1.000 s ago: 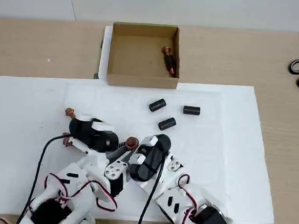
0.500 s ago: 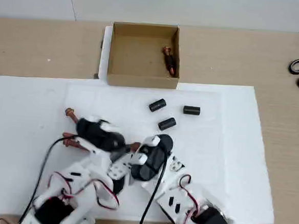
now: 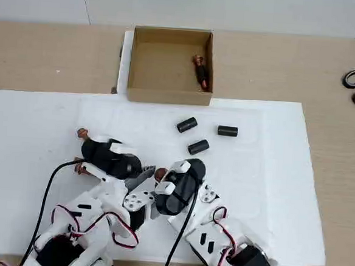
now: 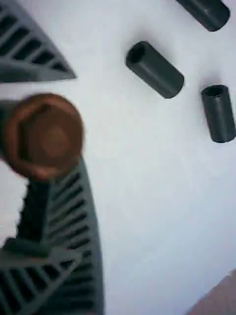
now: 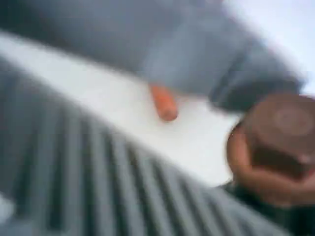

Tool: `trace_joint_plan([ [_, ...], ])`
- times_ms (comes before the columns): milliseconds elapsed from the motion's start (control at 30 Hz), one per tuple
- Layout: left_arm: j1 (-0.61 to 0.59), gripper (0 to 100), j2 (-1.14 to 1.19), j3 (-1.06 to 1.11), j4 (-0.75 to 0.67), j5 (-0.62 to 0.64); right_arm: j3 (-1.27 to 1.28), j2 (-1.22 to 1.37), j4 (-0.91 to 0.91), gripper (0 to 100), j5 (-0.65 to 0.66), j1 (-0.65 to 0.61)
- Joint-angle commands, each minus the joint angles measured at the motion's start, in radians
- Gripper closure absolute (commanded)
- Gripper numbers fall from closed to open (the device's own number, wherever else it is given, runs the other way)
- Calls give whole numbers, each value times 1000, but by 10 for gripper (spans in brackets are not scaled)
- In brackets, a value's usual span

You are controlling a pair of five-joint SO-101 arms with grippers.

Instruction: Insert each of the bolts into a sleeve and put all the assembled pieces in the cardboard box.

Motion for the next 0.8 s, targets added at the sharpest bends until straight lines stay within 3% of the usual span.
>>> trace_joint_plan([
  [0,-9,785,-5,-62,-32,2,-14,-5,-28,996,8,8],
  [267,-109,984,-5,-82,-137,-52,-11,-5,-27,996,8,10],
  [433,-172,994,-5,-82,-135,-52,-11,-5,-27,996,8,12],
  [567,-275,994,-5,-84,-58,-52,-15,-7,-28,996,6,54],
  [767,-430,994,-5,-90,117,-89,-15,2,-22,996,5,245],
])
